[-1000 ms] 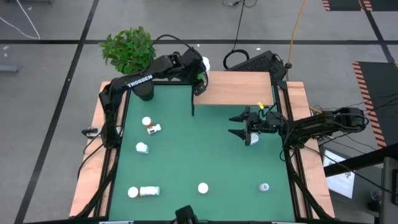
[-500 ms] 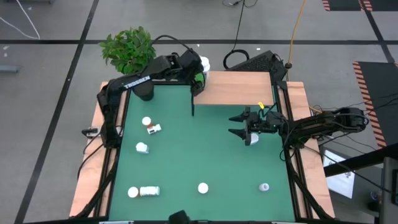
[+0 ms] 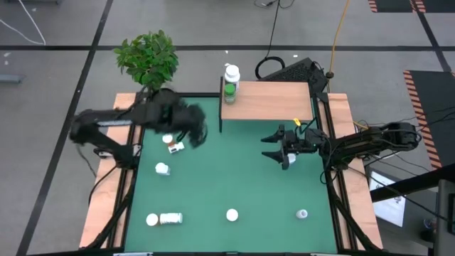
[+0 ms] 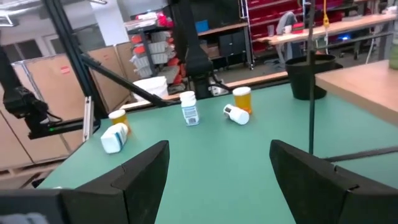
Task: Pick and place medicine bottles onto shelf by color
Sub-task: Put the middle white blue medicine bottle on the shelf
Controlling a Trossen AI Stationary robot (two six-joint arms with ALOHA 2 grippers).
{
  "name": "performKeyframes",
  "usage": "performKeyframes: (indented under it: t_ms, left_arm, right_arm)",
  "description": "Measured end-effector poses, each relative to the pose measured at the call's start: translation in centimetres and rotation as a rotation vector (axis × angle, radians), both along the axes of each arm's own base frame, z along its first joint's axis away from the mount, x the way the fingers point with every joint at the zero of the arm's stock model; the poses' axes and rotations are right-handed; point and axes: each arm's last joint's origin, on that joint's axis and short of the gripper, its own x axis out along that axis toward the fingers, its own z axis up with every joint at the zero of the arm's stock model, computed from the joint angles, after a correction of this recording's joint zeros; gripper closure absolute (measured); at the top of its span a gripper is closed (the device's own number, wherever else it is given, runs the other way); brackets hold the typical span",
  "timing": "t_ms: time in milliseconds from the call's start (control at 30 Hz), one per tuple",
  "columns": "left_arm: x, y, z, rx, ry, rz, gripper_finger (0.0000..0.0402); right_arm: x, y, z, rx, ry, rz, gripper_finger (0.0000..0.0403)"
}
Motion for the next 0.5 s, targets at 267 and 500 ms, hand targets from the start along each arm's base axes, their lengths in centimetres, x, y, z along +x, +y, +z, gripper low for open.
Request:
performKeyframes:
  t_ms: [267, 500]
  left_arm:
    - [-8.4, -6.0, -7.2, -0.175, 0.070, 0.042, 0.0165]
    - [-12.5, -7.6, -10.9, -0.258, 0.147, -0.059, 0.0176]
  right_arm:
    - [0.0, 0.1, 0.0, -0.027, 0.000, 0.005, 0.0129]
    - [0.0, 0.0, 0.8, -0.044, -0.085, 0.003, 0.0129]
